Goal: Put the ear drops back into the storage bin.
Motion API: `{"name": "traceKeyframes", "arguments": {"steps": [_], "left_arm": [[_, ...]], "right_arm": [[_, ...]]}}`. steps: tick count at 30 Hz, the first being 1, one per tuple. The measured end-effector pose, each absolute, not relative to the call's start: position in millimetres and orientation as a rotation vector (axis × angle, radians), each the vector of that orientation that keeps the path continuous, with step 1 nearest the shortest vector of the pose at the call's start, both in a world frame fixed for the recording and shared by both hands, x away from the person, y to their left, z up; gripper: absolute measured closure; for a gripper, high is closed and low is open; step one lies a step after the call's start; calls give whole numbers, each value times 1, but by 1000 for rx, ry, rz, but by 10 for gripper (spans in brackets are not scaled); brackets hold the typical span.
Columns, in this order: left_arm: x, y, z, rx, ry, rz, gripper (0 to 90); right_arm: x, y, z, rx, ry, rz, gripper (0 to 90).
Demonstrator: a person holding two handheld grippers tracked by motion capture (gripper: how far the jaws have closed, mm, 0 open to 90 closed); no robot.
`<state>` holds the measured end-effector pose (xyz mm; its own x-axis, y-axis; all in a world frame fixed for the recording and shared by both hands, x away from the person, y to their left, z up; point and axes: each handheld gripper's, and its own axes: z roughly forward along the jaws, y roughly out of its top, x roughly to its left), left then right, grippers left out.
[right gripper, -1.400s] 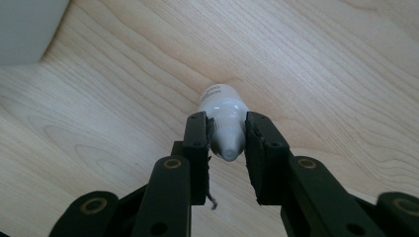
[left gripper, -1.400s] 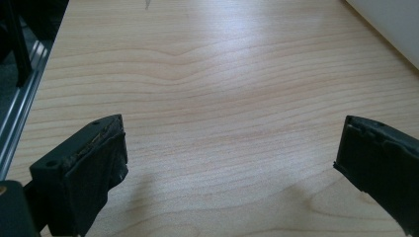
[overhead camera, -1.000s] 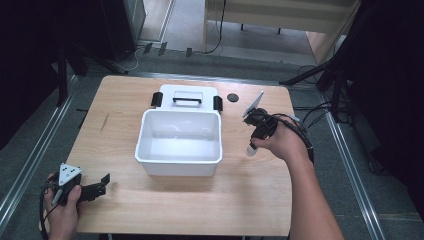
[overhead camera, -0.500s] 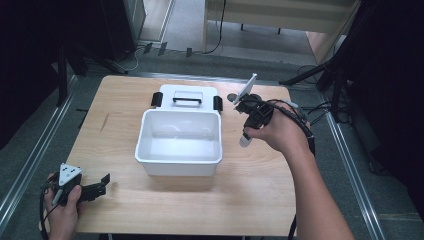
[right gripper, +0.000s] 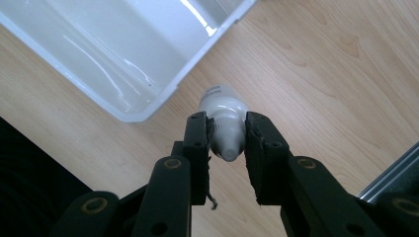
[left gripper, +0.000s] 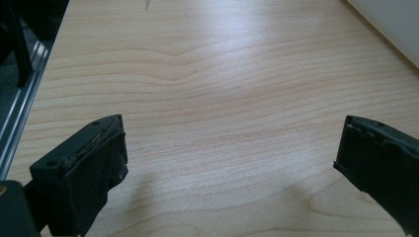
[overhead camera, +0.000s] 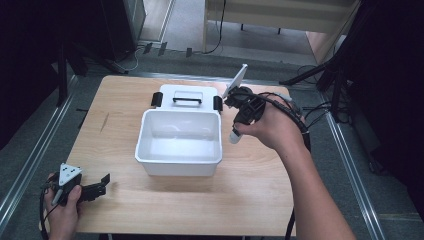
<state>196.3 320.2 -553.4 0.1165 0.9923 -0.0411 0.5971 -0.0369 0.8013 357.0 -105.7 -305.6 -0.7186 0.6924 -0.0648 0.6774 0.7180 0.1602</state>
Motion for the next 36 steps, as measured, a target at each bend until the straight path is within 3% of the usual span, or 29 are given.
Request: {"name": "traceKeyframes", "arguments": {"steps": [23,36], "left_arm": [[196,321,-553,1716,1555,735,0],[196,320,-554,1713,1555,735,0]], "right_arm": [[343,-55,-313,981,2872,181,726],[339,-47,-328,962,2896,158,726]]}}
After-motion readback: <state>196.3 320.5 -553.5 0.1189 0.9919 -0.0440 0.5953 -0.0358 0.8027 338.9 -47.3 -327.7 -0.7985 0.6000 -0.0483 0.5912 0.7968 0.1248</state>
